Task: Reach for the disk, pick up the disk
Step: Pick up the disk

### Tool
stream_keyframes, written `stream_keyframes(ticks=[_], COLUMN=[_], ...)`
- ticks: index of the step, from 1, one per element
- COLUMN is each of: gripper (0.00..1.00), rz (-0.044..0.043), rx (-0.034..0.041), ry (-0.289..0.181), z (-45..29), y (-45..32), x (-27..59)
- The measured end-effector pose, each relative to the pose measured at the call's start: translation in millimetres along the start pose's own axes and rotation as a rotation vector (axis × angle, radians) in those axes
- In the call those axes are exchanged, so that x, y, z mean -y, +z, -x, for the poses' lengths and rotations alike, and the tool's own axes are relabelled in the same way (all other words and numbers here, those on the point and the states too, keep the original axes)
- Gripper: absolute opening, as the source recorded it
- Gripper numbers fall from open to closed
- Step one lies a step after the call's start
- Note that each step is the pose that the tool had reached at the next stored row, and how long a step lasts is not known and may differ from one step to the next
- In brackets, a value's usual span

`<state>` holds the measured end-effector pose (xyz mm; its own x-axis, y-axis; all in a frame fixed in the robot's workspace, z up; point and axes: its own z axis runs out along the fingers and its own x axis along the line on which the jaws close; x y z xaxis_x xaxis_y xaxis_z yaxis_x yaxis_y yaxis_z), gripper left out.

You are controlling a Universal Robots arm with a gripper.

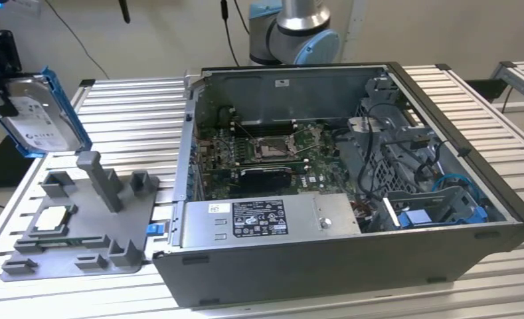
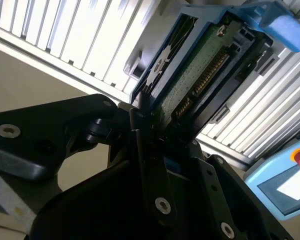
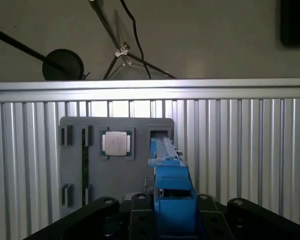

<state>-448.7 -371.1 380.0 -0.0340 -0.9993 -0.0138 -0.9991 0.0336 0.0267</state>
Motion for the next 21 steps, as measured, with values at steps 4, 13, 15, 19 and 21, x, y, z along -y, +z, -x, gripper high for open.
stream_keyframes(ticks=[4,13,15,19,21], gripper=[0.00,0.00,0.00,0.00,0.00], rz=[0.0000,0.0000,0.0001,0.0000,0.0001], rx=[0.0000,0.0000,0.0000,0.0000,-0.0001], ry=[0.000,-0.001,-0.001,-0.001,-0.002], z=[0.1,0.4,0.4,0.5,0.6], y=[-7.4,-24.8,-28.9,-36.6,-40.5], x=[-0.2,-0.7,-0.8,-1.0,-1.1])
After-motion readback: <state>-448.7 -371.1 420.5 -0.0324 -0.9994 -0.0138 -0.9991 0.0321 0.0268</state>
